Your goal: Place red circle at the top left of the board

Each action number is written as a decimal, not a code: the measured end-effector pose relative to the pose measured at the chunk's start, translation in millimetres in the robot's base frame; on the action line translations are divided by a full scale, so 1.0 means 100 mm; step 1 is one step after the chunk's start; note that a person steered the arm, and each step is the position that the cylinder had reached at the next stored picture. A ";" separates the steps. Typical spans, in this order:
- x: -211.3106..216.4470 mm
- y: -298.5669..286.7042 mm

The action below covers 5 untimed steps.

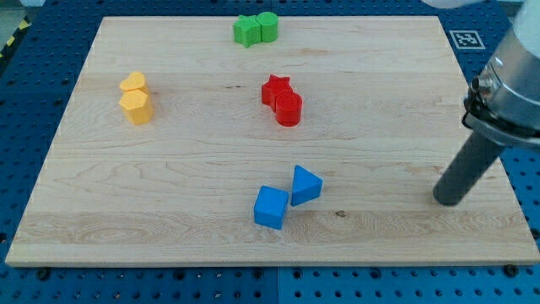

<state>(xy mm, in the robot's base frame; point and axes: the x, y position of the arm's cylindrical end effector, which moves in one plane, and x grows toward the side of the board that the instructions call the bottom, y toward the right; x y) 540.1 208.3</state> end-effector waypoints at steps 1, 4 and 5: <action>-0.49 -0.13; -0.95 -0.40; -0.96 -0.40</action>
<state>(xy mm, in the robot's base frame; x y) 443.6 168.2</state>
